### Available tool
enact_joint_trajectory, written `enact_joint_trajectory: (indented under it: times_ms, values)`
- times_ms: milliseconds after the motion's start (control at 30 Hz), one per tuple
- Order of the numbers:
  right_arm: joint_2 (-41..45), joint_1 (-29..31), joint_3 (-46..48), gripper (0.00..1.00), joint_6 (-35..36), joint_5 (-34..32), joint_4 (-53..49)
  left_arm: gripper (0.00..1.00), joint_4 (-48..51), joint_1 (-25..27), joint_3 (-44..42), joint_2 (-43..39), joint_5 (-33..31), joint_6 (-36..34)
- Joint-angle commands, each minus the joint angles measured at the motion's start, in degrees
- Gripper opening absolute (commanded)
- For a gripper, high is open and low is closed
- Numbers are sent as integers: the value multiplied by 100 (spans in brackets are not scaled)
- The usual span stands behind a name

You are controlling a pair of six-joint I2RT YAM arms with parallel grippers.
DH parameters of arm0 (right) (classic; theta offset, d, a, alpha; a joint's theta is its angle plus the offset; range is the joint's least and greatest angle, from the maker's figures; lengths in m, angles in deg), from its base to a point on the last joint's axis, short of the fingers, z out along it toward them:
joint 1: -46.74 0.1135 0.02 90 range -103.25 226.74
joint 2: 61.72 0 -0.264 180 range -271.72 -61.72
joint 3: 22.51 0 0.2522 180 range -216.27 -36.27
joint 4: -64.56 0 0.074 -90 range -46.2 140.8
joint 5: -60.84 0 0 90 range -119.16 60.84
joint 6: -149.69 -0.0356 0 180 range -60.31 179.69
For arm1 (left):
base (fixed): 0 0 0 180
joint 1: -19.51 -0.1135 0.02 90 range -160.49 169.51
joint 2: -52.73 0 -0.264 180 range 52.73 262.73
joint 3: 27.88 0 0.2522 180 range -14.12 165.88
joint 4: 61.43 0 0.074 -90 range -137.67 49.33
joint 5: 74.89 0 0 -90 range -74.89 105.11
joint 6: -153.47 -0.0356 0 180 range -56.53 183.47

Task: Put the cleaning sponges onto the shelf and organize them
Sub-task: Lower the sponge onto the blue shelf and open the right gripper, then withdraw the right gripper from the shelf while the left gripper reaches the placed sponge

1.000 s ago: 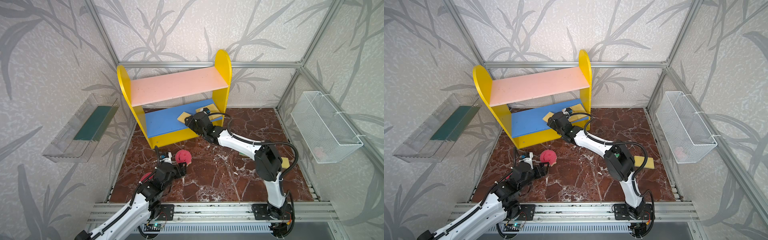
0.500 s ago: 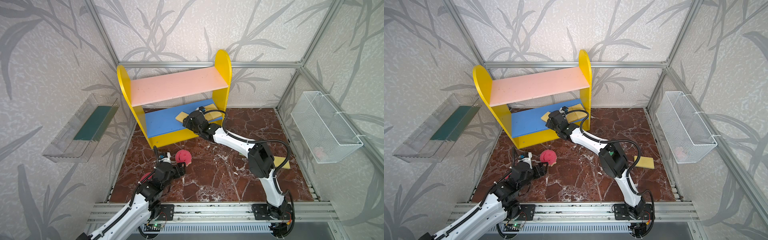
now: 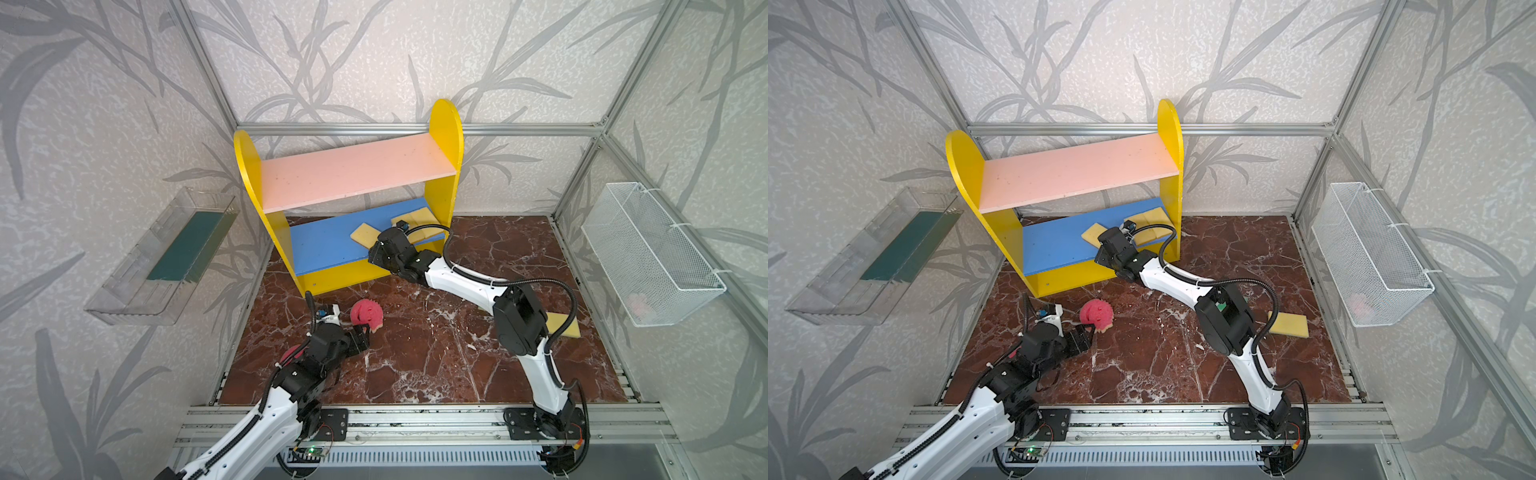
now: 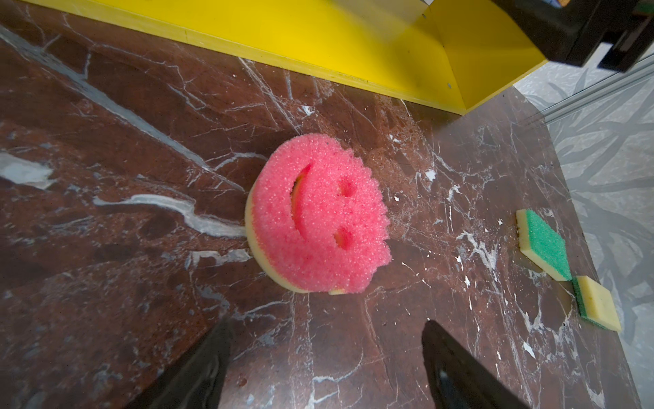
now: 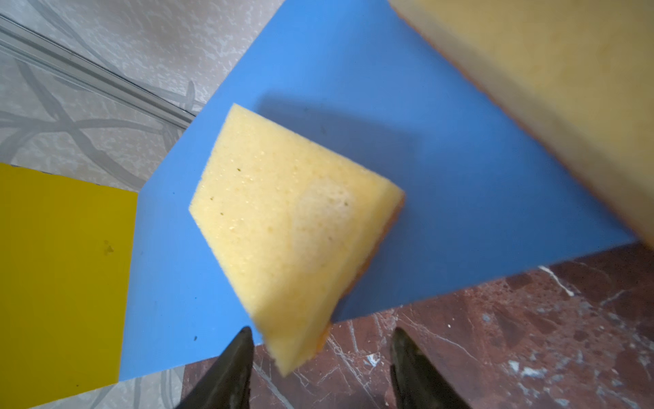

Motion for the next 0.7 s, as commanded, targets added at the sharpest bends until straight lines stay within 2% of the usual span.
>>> enact_joint_trajectory:
  times_ms: [0,200,433,567,667]
  values:
    - [572,18,301,61,277,76,172,86,174,-76,434,-39,-68,-37]
    - [1520,-110,1385,61,645,701,485,86,-134,-141,1044,384,-293,184]
    - [3131,-710,3163,60,1067,1636,687,86,-429,-182,2136,1636,-645,98]
    - [4051,-1045,4042,54,1494,1868,497,80,-364,-336,2879,2568,-664,-17]
    - [4741,-1276,4615,41,1751,1884,275,71,-594,-542,3142,2995,-520,15]
